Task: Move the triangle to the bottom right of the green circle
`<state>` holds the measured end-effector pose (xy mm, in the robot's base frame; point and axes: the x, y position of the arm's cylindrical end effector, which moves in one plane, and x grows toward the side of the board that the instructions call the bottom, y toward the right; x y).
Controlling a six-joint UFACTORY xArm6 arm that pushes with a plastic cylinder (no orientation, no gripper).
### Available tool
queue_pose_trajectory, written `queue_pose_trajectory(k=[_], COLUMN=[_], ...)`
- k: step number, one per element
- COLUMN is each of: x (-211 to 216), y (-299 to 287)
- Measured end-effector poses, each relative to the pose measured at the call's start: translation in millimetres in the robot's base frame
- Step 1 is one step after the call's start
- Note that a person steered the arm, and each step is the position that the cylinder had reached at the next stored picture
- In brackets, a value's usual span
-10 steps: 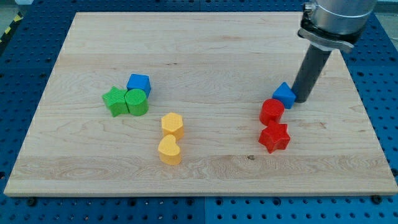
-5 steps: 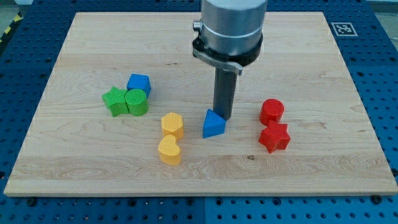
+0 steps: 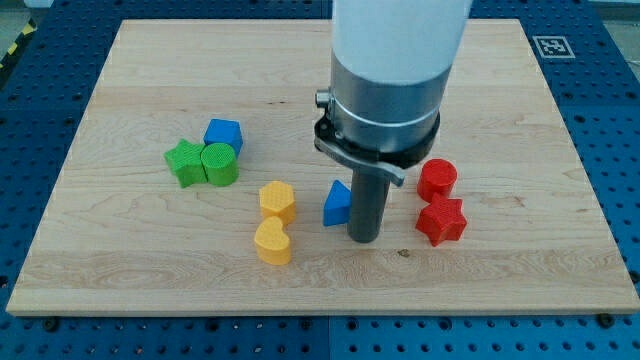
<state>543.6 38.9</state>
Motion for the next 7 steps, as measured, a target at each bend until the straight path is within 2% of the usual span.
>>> queue_pose_trajectory(k=[5, 7], x=[-73, -82], y=[-41, -92])
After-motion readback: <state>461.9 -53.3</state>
